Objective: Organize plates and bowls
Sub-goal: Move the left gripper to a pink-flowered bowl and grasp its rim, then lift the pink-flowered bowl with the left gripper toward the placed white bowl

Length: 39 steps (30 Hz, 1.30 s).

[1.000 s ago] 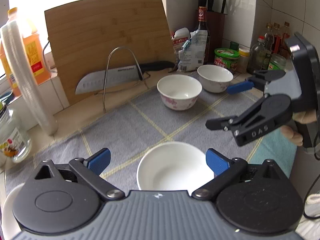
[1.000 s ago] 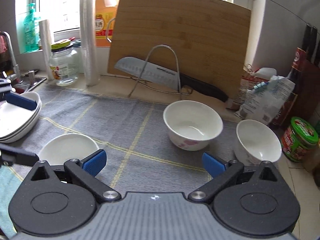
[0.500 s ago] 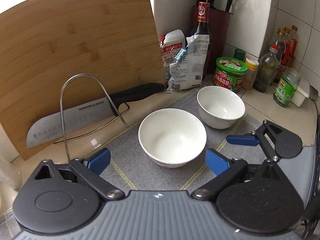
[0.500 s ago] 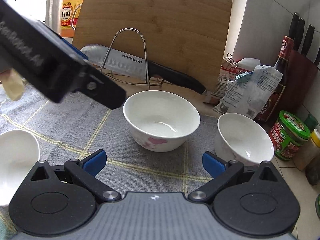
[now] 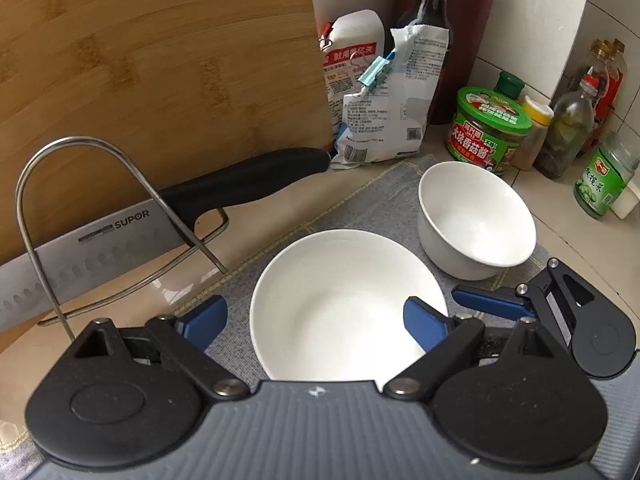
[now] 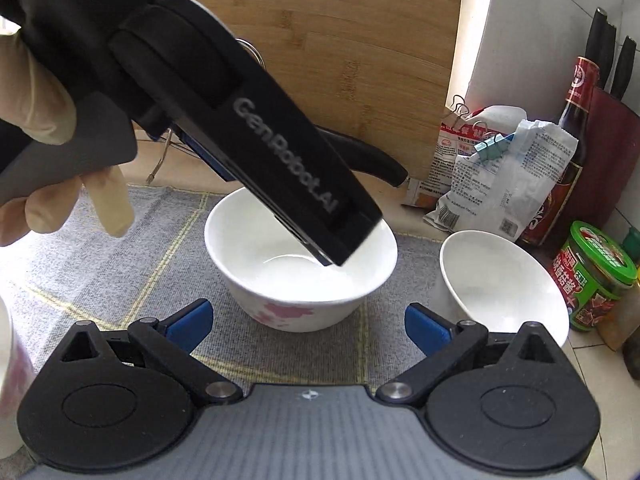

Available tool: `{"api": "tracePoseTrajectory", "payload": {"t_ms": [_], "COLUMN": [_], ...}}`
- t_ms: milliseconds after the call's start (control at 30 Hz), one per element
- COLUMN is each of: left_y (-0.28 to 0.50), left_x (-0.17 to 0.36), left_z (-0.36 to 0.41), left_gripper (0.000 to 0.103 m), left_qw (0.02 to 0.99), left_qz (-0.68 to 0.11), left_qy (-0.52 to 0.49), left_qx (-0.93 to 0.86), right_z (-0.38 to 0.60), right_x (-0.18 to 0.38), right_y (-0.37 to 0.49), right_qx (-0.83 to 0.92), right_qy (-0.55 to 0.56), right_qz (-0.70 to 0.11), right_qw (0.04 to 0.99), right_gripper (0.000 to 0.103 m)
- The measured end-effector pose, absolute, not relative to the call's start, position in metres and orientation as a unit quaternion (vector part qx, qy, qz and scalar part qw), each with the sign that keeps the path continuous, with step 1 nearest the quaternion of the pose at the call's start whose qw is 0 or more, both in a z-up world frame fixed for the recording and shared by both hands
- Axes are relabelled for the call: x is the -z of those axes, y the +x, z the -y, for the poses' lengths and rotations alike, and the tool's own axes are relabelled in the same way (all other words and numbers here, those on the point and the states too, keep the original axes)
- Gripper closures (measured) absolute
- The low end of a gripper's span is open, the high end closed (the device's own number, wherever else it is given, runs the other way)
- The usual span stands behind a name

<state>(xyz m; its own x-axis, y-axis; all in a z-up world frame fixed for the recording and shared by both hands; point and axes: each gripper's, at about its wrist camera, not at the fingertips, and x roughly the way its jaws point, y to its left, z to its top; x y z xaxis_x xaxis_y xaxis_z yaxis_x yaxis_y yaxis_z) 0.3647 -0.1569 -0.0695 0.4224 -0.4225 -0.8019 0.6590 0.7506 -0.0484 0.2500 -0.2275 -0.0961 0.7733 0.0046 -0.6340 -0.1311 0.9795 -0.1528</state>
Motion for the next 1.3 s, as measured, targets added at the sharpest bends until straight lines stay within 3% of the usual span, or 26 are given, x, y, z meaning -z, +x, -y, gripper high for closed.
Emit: {"api": "tracePoseTrajectory", "payload": {"t_ms": [167, 300, 600, 1300], "left_y": [0.371, 0.373, 0.376, 0.347], "left_x": [0.076, 0.079, 0.081, 0.061], "left_z": [0.163, 0.167, 0.167, 0.16], "left_gripper": [0.009, 0.021, 0.027, 0.029], "left_qw": [0.825, 0.821, 0.819, 0.822], "left_qz": [-0.437, -0.444, -0.446, -0.428], "left_qy": [0.137, 0.142, 0.135, 0.145], "left_qx": [0.331, 0.33, 0.335, 0.346], "right_z": [0.227, 0.227, 0.229, 0.226], "right_x": [0.097, 0.096, 0.093, 0.074], "right_y": [0.256, 0.258, 0.262, 0.244], "right_qx": [-0.041, -0.05, -0.056, -0.064], "right_qy": [-0.106, -0.109, -0.101, -0.103], "right_qz": [-0.331, -0.326, -0.321, -0.328], "right_qw": [0.937, 0.938, 0.94, 0.937], "right_gripper": [0.0, 0.001, 0.008, 0.01]}}
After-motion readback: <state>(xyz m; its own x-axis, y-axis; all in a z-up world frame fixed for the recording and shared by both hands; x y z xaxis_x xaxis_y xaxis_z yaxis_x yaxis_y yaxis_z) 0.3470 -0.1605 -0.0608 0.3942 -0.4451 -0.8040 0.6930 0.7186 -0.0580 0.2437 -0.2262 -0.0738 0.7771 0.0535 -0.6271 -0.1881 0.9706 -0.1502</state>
